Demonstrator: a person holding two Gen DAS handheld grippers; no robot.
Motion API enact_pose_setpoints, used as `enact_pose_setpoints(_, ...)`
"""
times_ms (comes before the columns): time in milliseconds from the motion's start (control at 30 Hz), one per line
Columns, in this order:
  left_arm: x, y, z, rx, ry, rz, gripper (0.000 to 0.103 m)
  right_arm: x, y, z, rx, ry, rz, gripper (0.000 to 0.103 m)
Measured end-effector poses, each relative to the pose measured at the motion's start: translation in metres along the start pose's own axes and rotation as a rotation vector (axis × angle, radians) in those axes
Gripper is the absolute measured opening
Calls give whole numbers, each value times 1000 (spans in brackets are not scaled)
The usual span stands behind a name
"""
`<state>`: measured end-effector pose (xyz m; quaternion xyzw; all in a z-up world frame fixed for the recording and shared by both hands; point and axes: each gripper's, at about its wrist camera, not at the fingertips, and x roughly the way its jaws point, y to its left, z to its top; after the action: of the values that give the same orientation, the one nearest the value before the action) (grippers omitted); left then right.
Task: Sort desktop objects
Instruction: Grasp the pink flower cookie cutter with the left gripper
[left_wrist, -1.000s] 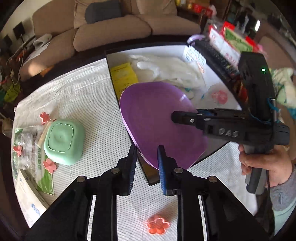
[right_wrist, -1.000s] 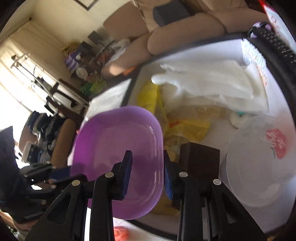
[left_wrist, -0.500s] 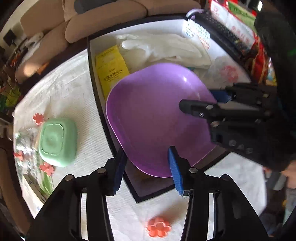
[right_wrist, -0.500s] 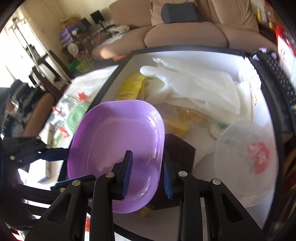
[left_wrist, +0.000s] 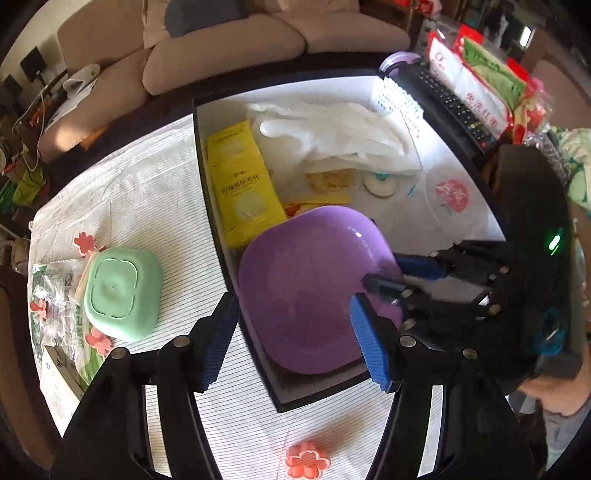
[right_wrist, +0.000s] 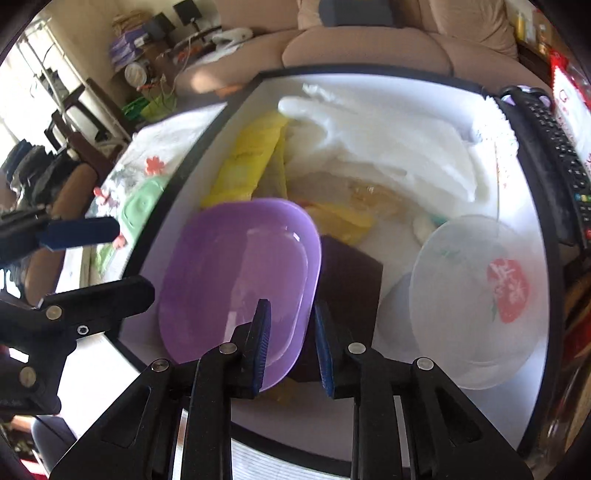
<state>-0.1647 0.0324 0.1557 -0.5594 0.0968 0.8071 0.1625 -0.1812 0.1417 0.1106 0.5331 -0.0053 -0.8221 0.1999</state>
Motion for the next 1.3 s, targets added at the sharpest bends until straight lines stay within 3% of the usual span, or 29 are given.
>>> enact_pose_setpoints(267, -23, 24, -23, -28, -60, 12, 60, 4, 5, 5, -30, 52, -41, 24)
enact_pose_setpoints(300, -30, 30, -33, -40, -77, 2, 60, -2, 3, 5, -15, 35, -36, 31)
enact_pose_setpoints(367, -39, 41, -56, -67, -97, -17, 61, -12, 0, 1, 0, 1, -30, 47)
enact_pose_setpoints(533, -41, 64, -137, -156, -133, -74, 63, -54, 7, -20, 1, -112, -38, 47)
enact_pose_setpoints(733, 1, 65, -223, -249, -103, -168, 66, -86, 33, -82, 26, -222, 111, 47)
enact_pose_setpoints(800, 14, 56, -236, -234, -110, -165, 66, -83, 42, -111, 49, -235, 131, 48)
enact_pose_setpoints(867, 16, 40, -242, -176, -166, -141, 66, -77, 52, -134, 61, -241, 131, 49)
enact_pose_setpoints(900, 16, 31, -244, -139, -197, -137, 68, -72, 57, -143, 65, -236, 139, 49)
enact_pose_setpoints(933, 18, 24, -244, -104, -214, -135, 77, -68, 60, -150, 71, -230, 148, 49)
enact_pose_setpoints(1000, 27, 12, -244, -53, -219, -114, 79, -60, 67, -165, 85, -227, 171, 49)
enact_pose_setpoints(1067, 37, 5, -243, -21, -216, -115, 73, -54, 74, -170, 85, -213, 171, 49)
enact_pose_setpoints(1133, 39, 7, -243, -26, -231, -138, 49, -53, 81, -172, 71, -211, 157, 49)
enact_pose_setpoints(1300, 18, 50, -244, -153, -265, -232, 49, -62, 97, -158, 43, -247, 153, 50)
